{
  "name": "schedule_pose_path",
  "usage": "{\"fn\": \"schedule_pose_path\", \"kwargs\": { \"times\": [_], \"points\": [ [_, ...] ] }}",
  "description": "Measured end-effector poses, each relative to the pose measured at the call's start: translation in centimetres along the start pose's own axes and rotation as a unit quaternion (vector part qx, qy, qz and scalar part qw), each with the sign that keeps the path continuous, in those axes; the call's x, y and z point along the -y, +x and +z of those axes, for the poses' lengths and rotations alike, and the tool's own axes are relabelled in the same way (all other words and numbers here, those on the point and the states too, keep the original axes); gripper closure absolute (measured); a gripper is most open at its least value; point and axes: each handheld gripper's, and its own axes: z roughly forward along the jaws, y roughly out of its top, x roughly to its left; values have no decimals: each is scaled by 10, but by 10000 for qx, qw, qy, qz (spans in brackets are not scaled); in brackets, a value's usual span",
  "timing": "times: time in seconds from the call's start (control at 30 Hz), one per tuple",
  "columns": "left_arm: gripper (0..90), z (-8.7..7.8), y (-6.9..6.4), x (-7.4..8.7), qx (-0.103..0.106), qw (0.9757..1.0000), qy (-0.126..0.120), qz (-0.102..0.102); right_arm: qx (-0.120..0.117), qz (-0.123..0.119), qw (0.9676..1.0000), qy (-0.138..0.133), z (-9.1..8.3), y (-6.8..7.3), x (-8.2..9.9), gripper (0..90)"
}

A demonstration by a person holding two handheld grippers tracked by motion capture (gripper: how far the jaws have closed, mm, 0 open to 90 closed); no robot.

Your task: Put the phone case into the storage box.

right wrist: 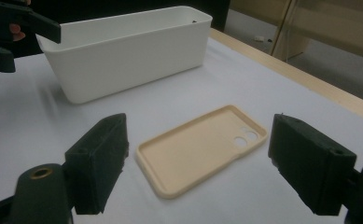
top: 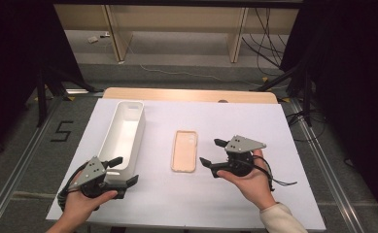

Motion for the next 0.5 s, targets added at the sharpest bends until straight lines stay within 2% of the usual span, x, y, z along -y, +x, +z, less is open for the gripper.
{"fn": "schedule_pose_path", "kwargs": {
  "times": [0.23,0.47,0.5],
  "points": [
    [149,0,0,0,9,10000,-4,0,-110,-109,9999,41,14,2,-1,219],
    [149,0,0,0,16,10000,-3,1,-229,-88,9995,194,23,4,-1,222],
    [149,0,0,0,17,10000,-5,-4,-214,-121,9996,150,26,5,-1,223]
  ]
}}
